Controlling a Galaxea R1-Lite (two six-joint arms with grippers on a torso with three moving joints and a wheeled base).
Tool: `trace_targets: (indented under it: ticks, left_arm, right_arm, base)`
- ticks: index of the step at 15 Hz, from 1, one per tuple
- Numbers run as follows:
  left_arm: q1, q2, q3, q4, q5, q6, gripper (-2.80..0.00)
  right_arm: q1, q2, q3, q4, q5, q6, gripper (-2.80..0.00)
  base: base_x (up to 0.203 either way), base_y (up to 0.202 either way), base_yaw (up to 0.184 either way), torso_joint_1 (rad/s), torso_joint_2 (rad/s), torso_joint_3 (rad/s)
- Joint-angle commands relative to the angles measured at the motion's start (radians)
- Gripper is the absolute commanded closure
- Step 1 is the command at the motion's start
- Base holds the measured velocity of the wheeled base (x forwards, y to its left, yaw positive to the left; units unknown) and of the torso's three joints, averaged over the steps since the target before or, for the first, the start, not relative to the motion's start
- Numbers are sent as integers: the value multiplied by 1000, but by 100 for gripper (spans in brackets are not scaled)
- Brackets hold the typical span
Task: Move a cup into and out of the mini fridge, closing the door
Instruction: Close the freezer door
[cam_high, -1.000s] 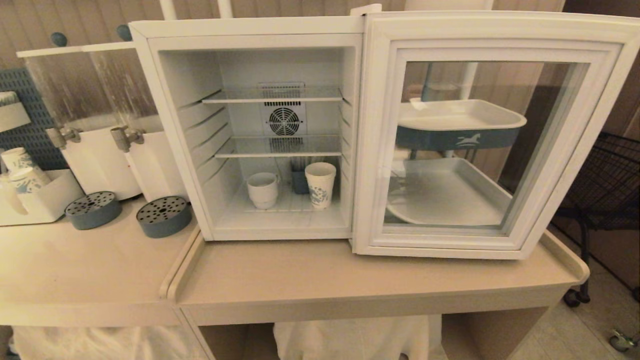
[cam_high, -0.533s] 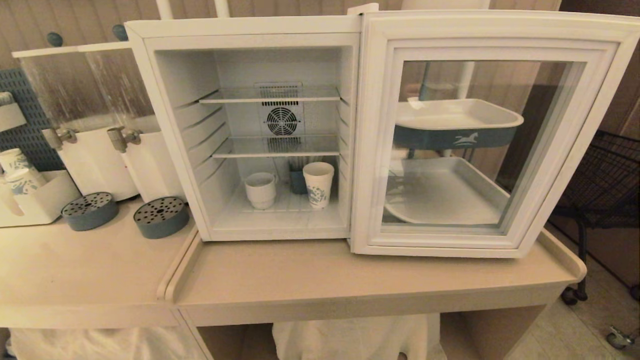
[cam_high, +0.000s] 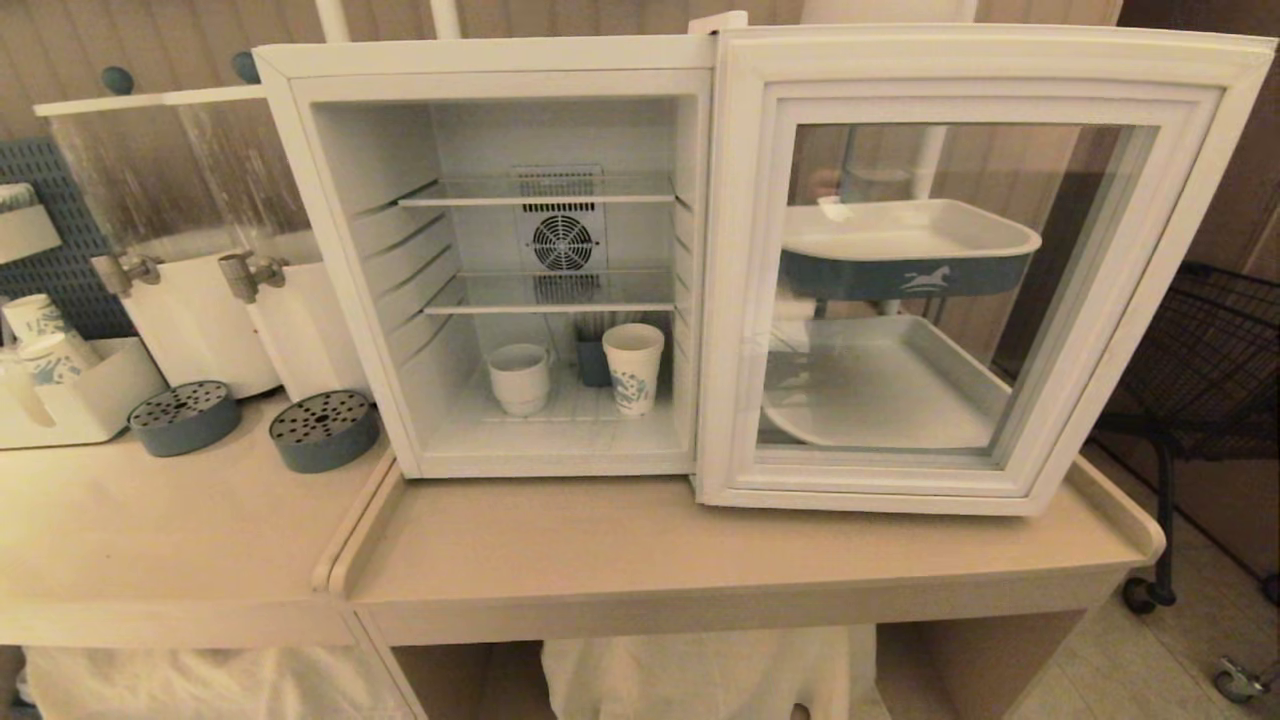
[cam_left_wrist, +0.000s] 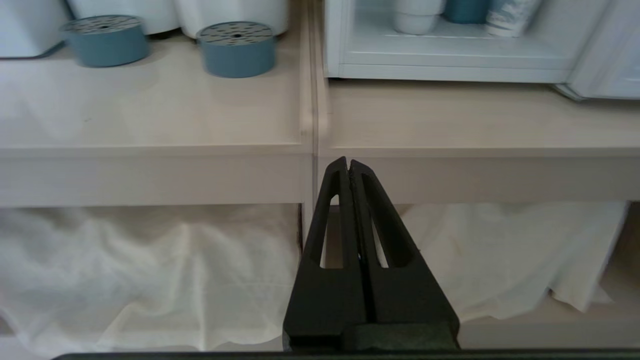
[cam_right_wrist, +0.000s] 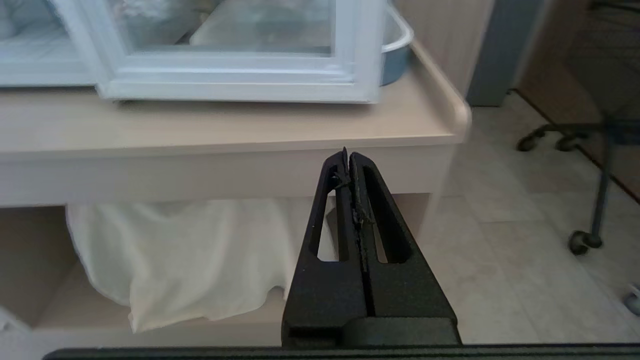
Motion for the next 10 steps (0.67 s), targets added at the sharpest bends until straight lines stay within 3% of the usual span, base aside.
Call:
trace_targets:
  ticks: [1,10]
  left_arm:
    - [1,0,0,-1,0,-1,0]
    - [1,0,1,-1,1,-1,0]
  right_arm:
    - [0,0,0,1,0,0,0]
    - [1,0,2,-1,0,0,0]
  base:
    - [0,0,0,0,0,0]
    - [0,0,0,0,0,0]
